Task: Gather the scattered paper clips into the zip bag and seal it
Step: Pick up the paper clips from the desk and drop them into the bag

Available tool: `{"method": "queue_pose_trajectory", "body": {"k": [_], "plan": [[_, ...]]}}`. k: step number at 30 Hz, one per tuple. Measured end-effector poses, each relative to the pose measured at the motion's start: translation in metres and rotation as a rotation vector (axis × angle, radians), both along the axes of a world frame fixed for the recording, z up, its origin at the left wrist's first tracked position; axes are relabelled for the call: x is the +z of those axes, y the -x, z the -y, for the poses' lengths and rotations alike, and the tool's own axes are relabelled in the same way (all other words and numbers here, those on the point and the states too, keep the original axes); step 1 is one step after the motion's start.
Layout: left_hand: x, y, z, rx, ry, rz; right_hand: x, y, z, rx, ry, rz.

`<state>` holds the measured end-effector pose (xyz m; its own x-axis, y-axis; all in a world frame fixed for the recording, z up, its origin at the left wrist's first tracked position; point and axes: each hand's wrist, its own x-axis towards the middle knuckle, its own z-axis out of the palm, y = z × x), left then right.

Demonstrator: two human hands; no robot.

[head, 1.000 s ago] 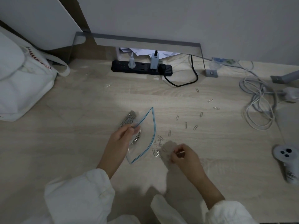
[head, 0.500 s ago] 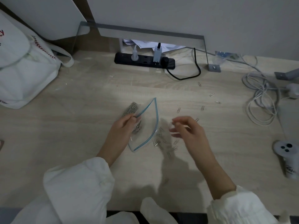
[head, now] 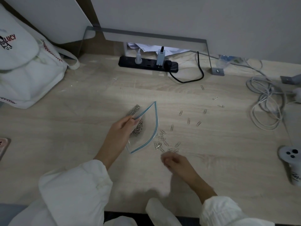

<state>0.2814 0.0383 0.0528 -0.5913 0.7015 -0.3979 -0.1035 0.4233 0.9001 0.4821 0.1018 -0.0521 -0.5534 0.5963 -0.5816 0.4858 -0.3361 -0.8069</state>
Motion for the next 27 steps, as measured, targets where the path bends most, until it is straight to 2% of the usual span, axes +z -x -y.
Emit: {"method": "queue_pose_trajectory", "body": {"k": [2,4,6,8,14,27], "plan": [[0.000,-0.001,0.000,0.008,-0.020,0.016,0.007,0.002,-0.007,-0.109,-0.131,0.011],[0.000,-0.002,-0.001,0.011,-0.029,0.017,0.010,-0.001,-0.013,-0.192,-0.314,0.131],[0.001,-0.002,-0.001,0.011,-0.030,0.012,0.010,-0.006,-0.015,0.008,-0.468,0.404],[0.001,-0.002,-0.002,0.017,-0.033,0.015,0.006,-0.008,-0.013,0.130,-0.506,0.519],[-0.002,0.003,-0.002,0.052,-0.029,0.023,-0.008,0.018,-0.010,0.034,-0.469,0.352],[-0.004,0.013,-0.005,0.039,-0.006,0.033,-0.019,0.051,-0.016,0.071,-0.518,0.245]]}}
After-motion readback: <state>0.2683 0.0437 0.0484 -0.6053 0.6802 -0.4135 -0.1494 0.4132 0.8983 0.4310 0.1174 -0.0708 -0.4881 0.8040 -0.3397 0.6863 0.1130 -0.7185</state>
